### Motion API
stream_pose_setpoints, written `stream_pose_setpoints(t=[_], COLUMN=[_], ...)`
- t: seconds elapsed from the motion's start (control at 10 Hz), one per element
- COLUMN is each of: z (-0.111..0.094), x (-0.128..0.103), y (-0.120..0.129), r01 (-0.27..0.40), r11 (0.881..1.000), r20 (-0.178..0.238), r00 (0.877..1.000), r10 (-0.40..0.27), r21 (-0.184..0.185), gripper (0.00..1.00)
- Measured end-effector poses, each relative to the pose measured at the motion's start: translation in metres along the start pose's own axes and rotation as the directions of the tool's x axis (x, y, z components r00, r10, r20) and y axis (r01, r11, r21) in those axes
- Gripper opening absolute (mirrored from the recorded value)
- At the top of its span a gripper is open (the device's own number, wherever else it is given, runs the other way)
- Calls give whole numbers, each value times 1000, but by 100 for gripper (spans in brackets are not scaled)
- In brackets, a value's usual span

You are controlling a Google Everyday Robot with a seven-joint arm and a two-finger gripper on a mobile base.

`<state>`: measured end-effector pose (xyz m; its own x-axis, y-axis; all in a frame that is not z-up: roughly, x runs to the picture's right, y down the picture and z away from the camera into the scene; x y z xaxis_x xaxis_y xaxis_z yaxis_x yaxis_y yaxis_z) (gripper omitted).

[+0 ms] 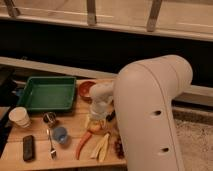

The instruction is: Place apple in metal cup

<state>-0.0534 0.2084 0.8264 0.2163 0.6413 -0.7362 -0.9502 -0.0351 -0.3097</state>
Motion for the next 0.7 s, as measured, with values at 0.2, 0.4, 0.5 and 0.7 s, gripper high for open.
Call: stream_pose_setpoints(t=[0.2, 0.4, 0.5, 0.7], z=[-7, -26, -40, -67], x=[-1, -2, -2, -7], y=[4, 14, 21, 39], r01=[18, 52, 75, 140], r11=[1000, 999, 997, 988], r20=[10, 43, 70, 128], r00=[1000, 998, 995, 983], r10=[-17, -51, -73, -132], r21=[-5, -17, -30, -59], gripper=[26, 6, 1, 0])
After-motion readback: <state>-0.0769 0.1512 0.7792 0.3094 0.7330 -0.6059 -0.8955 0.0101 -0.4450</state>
